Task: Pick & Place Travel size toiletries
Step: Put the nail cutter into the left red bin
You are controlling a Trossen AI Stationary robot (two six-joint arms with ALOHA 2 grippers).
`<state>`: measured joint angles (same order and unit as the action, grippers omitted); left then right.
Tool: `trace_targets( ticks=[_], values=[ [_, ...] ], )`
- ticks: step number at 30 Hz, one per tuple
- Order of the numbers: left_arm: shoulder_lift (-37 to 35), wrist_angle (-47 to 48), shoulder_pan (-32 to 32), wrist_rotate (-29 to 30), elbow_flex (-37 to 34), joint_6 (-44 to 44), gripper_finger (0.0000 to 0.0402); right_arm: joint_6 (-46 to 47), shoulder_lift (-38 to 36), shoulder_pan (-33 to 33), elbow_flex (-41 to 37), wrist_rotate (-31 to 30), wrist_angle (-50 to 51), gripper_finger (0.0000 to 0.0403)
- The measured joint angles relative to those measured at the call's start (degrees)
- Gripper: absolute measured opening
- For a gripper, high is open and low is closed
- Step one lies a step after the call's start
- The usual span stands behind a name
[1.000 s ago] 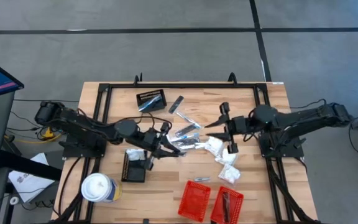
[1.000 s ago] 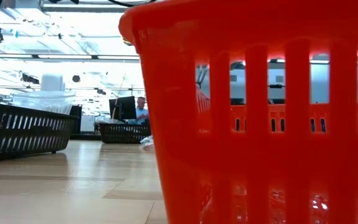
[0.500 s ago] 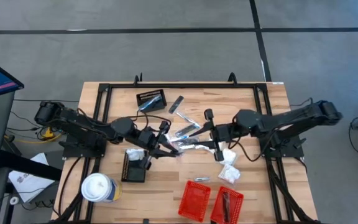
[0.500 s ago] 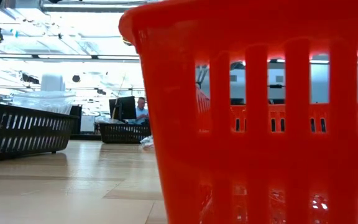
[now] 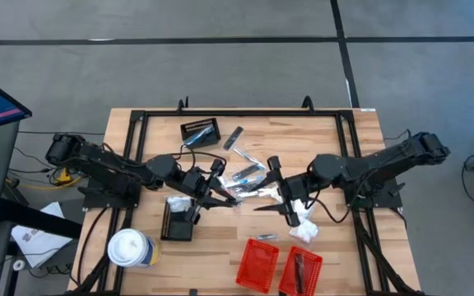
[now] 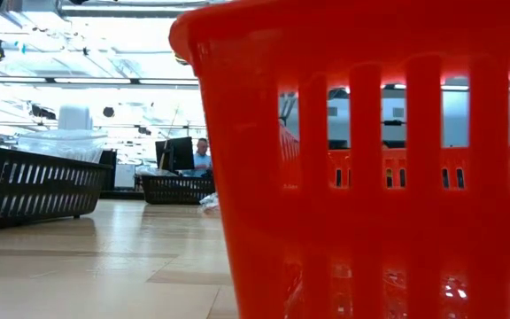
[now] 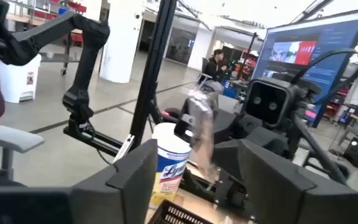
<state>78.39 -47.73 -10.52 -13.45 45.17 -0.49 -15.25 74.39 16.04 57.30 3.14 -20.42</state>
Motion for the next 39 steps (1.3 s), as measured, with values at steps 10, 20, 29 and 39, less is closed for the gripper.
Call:
trace_targets(
  ticks=[10,20,29,39],
  values=[
    [-0.01,-0.37,0.00,0.02,0.07,0.02,0.0047,0.52,3.32,-2.25,0.05,-0.14,-7.12,0.0242],
    [-0.02,-0.36,0.53,0.00,0.07,0.20,0.0047,2.73,7.68,-3.09,3.30,0.92,-5.81,0.0239],
    [-0.02,-0.13,1.29,0.04,0.07,0.17,0.0046,2.43,10.38,-3.09,6.53,0.92,-3.48,0.0238],
    [-0.02,0.19,1.29,0.02,0.07,0.18,0.0047,1.75,10.16,-2.94,6.54,0.93,-2.93,0.0179]
  ],
)
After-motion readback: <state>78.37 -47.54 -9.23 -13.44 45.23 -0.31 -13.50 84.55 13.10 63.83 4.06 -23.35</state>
